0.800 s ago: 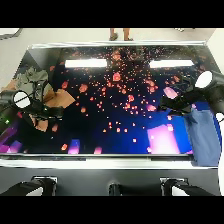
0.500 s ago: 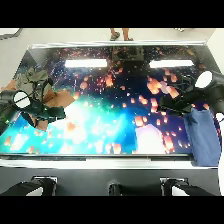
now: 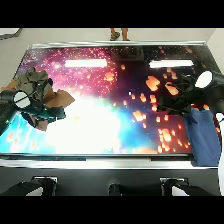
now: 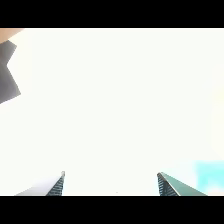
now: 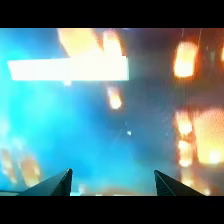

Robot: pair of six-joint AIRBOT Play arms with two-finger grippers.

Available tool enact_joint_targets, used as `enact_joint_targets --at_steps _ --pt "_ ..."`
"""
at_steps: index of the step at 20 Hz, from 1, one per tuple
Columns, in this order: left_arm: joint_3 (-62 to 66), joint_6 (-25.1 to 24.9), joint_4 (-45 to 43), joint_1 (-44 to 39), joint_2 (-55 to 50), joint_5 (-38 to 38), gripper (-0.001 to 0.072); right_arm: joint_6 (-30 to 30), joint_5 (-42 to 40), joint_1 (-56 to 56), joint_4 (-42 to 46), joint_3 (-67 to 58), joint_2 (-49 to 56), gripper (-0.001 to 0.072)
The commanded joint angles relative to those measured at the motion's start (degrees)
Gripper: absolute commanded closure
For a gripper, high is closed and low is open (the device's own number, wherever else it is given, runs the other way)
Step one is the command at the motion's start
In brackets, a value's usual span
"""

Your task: Fold the shirts.

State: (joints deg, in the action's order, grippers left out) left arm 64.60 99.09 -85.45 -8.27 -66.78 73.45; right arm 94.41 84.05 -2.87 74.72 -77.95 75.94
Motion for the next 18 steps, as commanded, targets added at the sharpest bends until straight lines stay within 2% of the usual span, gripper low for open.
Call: enact_joint_targets --at_steps 1,7,8,9,11,15,18 --pt "0.0 0.0 0.0 0.0 0.0 -2.4 0.0045 -0.2 -7.3 -0.2 0.0 0.0 0.0 0.0110" --pt "0.0 0.0 0.1 0.0 -0.1 -4.2 0.0044 -0.2 -9.6 -0.1 0.0 0.0 0.0 0.0103" --pt "0.0 0.0 0.0 0.0 -0.2 -6.3 0.0038 -0.2 -11.3 -0.1 0.0 0.0 0.0 0.0058" --pt "0.2 0.0 0.0 0.2 -0.2 -8.9 -0.0013 -0.2 -13.0 -0.1 0.0 0.0 0.0 0.0016" --pt "3.4 0.0 0.0 2.4 -1.7 -11.8 -0.0013 -0.2 -15.3 -0.1 0.0 0.0 0.1 0.0018" --pt "22.2 0.2 1.2 13.8 -12.2 -8.6 -0.0013 -0.2 -14.9 -0.1 -0.1 0.0 0.1 0.0026" --pt "38.8 7.4 6.8 24.0 -21.9 -7.0 -0.0013 -0.2 -14.4 -0.1 -0.2 0.0 0.1 0.0033"
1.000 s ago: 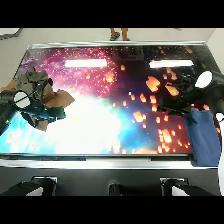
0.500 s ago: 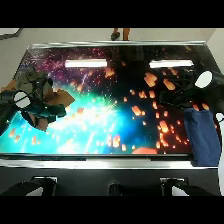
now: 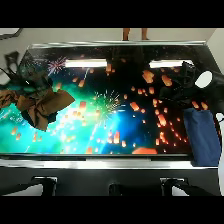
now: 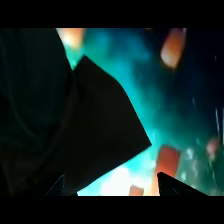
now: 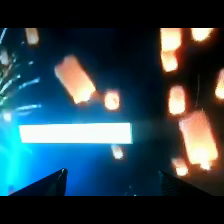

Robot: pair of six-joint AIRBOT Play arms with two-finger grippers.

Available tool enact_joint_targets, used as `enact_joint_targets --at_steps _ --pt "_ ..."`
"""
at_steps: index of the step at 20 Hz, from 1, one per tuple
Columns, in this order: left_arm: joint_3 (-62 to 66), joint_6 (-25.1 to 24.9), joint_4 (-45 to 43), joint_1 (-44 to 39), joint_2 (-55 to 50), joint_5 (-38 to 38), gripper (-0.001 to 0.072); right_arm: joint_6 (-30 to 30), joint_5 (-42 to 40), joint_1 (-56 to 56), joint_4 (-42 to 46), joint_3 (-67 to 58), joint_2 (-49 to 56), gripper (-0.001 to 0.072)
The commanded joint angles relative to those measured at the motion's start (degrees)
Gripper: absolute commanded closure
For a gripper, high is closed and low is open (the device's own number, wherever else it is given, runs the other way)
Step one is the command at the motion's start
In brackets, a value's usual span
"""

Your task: Fold the shirts.

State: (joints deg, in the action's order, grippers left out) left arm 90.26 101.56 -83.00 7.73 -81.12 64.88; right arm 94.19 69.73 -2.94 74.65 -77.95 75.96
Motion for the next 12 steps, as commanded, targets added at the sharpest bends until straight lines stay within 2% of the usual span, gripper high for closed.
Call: enact_joint_targets --at_steps 1,4,7,9,12 --pt "16.7 6.1 5.3 10.9 -10.0 3.1 -0.0013 0.0 0.3 0.0 -0.1 0.0 0.0 0.0033" --pt "19.0 4.6 4.0 17.5 -13.6 13.2 -0.0013 -0.2 2.2 0.0 -0.1 0.0 0.0 0.0033" --pt "16.5 -3.4 4.0 21.2 -16.1 24.4 -0.0013 -0.2 2.3 0.0 -0.1 0.0 0.0 0.0034" --pt "13.1 -6.3 4.0 20.7 -16.2 24.5 -0.0013 -0.1 2.1 0.0 -0.1 0.0 0.0 0.0034" --pt "8.6 -6.8 4.5 18.2 -16.3 20.8 -0.0013 -0.1 2.5 0.0 -0.2 0.0 0.1 0.0034"
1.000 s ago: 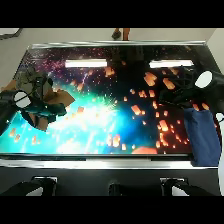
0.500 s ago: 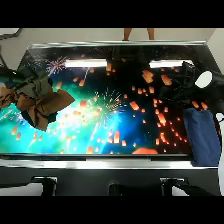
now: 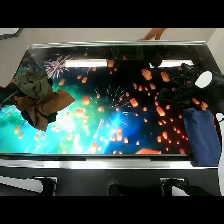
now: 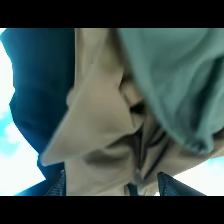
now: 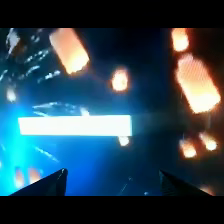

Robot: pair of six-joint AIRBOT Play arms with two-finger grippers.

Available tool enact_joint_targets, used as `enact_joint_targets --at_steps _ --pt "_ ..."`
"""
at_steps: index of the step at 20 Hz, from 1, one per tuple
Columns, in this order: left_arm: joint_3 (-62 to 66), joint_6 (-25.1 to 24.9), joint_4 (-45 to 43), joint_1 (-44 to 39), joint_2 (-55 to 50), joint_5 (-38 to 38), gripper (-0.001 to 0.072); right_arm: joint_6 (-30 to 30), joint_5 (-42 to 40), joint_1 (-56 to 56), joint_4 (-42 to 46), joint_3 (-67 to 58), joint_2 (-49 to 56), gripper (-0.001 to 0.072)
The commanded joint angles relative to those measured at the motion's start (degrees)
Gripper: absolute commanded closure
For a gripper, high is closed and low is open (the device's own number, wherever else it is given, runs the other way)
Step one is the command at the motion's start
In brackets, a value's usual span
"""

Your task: Fold the shirts.

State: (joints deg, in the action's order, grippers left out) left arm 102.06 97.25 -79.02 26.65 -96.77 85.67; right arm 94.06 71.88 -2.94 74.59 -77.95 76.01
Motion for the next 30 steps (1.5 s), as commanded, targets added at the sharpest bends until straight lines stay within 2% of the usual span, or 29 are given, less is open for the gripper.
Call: enact_joint_targets --at_steps 1,4,7,11,12,13,14,15,16,17,20,24,27,30 --pt "-4.4 -3.0 1.6 -1.7 -0.7 -1.6 -0.0013 0.0 0.7 0.0 -0.1 0.0 0.0 0.0034" --pt "-8.3 -3.3 3.2 -4.8 -0.7 -5.0 -0.0013 0.0 0.8 0.0 -0.2 0.0 0.0 0.0034" --pt "-10.5 -5.4 3.2 -7.0 -1.2 -5.4 -0.0013 0.0 0.9 0.0 -0.2 0.0 0.0 0.0034" --pt "-11.3 -5.6 3.1 -7.5 -2.8 -7.1 -0.0011 0.0 1.9 0.0 -0.3 0.0 0.0 0.0034" --pt "-11.3 -5.5 3.0 -7.4 -3.1 -7.6 0.0013 0.0 2.6 0.0 -0.3 0.0 0.0 0.0034" --pt "-11.3 -5.6 2.9 -7.3 -3.3 -8.2 0.0186 0.0 3.2 0.0 -0.3 0.0 0.0 0.0034" --pt "-11.3 -5.6 3.0 -7.3 -3.4 -8.7 0.0410 0.0 3.5 0.0 -0.3 0.0 0.0 0.0034" --pt "-11.3 -5.6 3.0 -7.3 -3.5 -8.9 0.0586 0.0 3.7 0.0 -0.3 0.0 0.0 0.0034" --pt "-11.2 -5.6 3.0 -7.4 -3.4 -8.8 0.0656 0.0 3.7 0.0 -0.3 0.0 0.0 0.0034" --pt "-10.8 -5.9 3.0 -7.5 -3.0 -8.7 0.0679 0.0 3.7 0.0 -0.3 0.0 0.0 0.0034" --pt "-5.6 -6.0 4.3 -7.5 0.3 -8.8 0.0681 -0.2 3.5 0.0 -0.1 0.0 0.0 0.0034" --pt "2.2 -6.3 7.5 -10.1 11.2 -12.5 0.0681 -3.4 1.7 0.0 0.5 0.0 0.0 0.0034" --pt "2.3 -7.3 13.5 -17.3 22.1 -16.8 0.0681 -3.4 2.5 0.0 1.3 -0.5 -0.5 0.0034" --pt "2.2 -7.2 13.5 -29.7 29.1 -19.5 0.0681 -3.4 3.9 0.0 1.3 -0.5 -2.8 0.0034"
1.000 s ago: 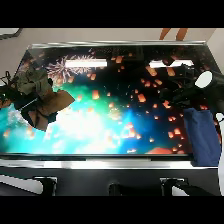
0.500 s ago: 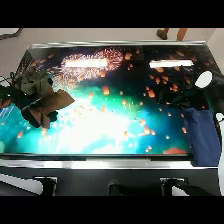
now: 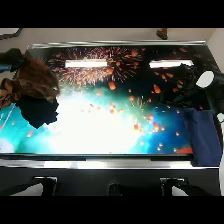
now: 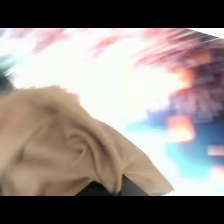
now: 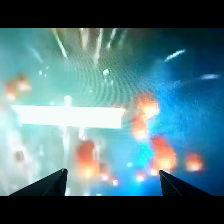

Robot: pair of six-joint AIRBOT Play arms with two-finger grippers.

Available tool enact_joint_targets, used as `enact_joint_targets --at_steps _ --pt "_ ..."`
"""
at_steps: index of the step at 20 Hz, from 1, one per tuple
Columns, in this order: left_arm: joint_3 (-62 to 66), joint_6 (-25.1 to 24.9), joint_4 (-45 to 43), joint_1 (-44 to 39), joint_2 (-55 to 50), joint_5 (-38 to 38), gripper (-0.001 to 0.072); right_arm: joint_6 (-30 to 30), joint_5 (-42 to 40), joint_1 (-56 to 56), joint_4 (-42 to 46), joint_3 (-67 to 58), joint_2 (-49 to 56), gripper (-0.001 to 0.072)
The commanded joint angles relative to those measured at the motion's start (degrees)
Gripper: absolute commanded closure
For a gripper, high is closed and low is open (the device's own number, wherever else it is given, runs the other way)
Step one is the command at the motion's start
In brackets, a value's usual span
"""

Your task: Fold the shirts.

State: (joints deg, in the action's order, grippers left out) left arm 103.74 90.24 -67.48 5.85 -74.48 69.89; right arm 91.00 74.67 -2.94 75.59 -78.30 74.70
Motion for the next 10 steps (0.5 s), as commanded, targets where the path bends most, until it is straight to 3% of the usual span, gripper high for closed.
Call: enact_joint_targets --at_steps 1,6,10 --pt "0.5 0.4 1.9 -13.8 7.6 -4.4 0.0681 -0.4 1.5 0.0 0.3 -0.1 -2.6 0.0034" --pt "-2.8 0.8 -2.2 -35.5 2.2 -4.9 0.0681 -0.4 4.7 0.0 4.4 -0.2 -10.4 0.0034" --pt "-8.1 -1.5 -3.0 -44.8 -8.7 -4.7 0.0680 -0.3 9.4 0.0 7.2 -0.2 -15.7 0.0034"
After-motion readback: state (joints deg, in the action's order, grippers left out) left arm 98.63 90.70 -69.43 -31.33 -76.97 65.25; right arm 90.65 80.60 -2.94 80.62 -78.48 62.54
